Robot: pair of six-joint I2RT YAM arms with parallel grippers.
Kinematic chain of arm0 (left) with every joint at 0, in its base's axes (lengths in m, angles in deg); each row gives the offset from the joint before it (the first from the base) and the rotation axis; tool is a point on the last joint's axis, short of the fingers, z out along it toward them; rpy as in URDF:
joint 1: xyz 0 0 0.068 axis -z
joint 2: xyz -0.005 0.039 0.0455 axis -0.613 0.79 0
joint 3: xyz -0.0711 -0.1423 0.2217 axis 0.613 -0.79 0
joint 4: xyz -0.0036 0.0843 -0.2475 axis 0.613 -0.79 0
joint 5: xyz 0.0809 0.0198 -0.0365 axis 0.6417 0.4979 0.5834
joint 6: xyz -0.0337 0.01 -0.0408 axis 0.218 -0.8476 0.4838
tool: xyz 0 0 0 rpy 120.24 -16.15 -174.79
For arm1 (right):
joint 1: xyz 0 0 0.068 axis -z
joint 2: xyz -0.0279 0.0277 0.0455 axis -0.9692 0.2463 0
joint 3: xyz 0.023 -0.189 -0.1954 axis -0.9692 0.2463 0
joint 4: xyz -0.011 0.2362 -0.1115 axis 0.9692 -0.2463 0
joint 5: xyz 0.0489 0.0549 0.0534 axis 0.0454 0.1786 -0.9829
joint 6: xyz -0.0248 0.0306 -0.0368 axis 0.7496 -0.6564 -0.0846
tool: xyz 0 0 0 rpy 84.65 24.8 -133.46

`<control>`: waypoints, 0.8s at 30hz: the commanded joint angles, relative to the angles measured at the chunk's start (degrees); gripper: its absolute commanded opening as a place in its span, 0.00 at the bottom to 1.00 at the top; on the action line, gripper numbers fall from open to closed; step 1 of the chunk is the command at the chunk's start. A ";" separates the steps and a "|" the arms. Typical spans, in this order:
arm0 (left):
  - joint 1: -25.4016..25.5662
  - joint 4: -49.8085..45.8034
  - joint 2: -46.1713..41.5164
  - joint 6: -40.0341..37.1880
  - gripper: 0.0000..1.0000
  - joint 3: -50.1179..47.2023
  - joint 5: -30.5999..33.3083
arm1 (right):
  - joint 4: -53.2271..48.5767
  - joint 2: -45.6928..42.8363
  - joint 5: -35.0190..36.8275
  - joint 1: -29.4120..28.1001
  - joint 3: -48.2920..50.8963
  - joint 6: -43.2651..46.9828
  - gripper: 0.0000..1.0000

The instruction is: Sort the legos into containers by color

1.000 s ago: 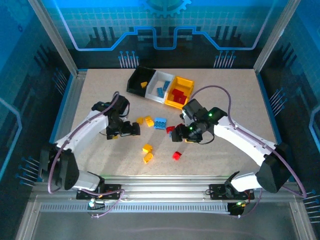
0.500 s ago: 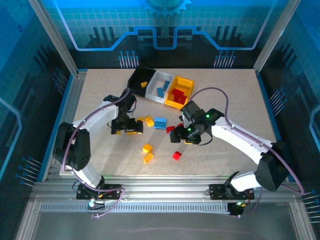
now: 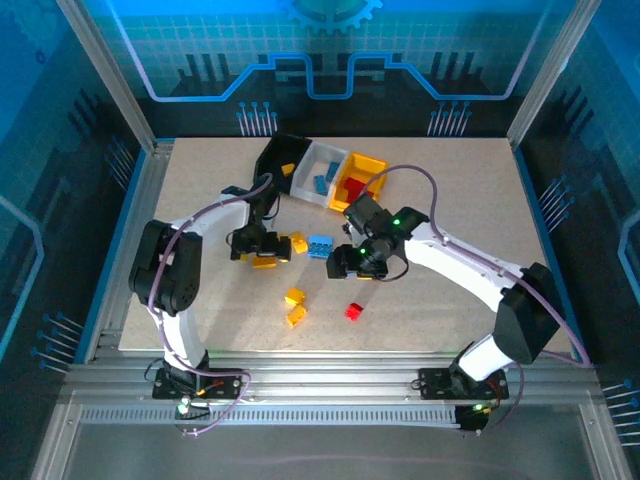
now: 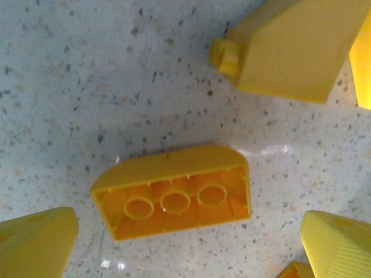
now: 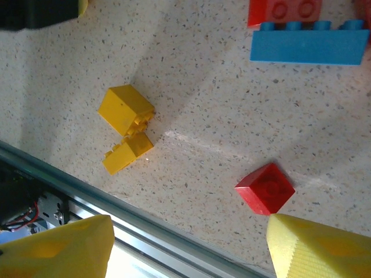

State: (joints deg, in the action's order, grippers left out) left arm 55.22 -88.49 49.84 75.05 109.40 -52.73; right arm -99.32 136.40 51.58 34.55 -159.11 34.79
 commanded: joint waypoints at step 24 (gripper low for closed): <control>-1.99 -2.74 0.49 3.42 0.62 2.76 -2.66 | -0.44 9.86 -3.93 3.18 -8.46 6.46 0.71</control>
State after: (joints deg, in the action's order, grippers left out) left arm 54.50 -88.16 53.12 76.93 109.92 -52.80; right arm -98.95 145.84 48.63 36.30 -166.32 40.37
